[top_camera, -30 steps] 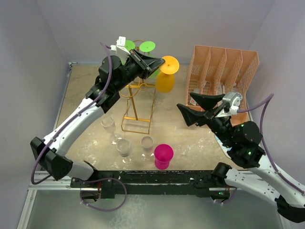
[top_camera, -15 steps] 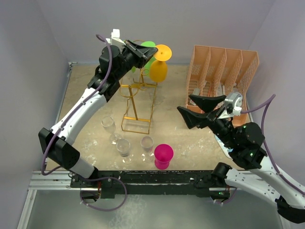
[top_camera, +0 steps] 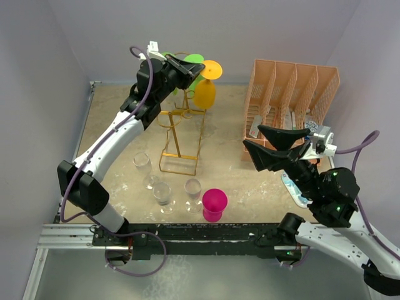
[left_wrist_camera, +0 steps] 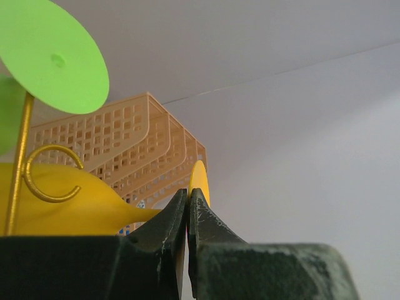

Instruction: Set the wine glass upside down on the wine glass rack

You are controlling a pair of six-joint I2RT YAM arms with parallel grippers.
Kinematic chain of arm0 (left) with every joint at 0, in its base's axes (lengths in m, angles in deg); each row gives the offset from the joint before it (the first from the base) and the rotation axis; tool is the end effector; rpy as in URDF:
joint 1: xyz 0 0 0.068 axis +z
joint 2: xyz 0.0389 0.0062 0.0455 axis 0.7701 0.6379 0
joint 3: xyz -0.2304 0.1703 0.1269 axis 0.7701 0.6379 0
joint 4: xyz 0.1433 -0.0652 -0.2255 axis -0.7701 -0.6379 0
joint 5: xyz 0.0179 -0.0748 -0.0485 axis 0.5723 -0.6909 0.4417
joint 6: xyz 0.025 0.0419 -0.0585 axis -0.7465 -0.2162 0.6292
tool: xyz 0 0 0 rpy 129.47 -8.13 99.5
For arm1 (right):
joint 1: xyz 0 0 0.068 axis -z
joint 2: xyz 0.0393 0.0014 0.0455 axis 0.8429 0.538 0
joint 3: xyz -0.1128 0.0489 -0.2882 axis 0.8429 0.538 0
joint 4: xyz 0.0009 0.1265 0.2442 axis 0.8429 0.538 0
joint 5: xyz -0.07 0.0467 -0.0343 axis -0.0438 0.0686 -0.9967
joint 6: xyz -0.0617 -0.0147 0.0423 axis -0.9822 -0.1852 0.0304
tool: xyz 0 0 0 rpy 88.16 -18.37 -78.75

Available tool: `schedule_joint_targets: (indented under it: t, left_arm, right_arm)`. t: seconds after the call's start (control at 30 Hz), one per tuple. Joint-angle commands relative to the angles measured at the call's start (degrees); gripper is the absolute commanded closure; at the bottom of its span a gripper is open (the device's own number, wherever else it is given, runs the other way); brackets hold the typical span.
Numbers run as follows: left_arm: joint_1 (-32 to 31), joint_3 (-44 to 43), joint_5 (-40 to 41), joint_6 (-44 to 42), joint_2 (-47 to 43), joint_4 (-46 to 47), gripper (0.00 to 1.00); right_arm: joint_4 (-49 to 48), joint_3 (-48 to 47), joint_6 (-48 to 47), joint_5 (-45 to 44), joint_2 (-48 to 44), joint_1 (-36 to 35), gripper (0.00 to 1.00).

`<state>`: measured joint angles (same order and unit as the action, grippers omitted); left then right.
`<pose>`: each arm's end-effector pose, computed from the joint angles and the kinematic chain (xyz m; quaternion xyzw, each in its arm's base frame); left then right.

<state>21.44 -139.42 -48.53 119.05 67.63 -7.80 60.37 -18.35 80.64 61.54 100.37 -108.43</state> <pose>0.3733 -0.2103 0.4836 -0.2526 0.6591 -0.5653 0.4268 0.0673 0.0715 0.4798 -0.1065 0.4674 0.4440 0.7570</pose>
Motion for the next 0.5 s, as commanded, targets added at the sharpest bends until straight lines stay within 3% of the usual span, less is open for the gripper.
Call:
schedule_joint_targets:
  t: [0.0, 0.47]
  left_arm:
    - [0.63, -2.17, 4.89, -0.94, -0.76, 0.37, 1.0]
    - [1.68, -1.29, 5.52, -0.65, 1.33, 0.16, 1.0]
  right_arm:
    - [-2.68, 0.4, 0.87, -1.51, -0.83, -0.17, 0.3]
    - [-2.37, 0.37, 0.63, -2.55, -0.57, -0.17, 0.3]
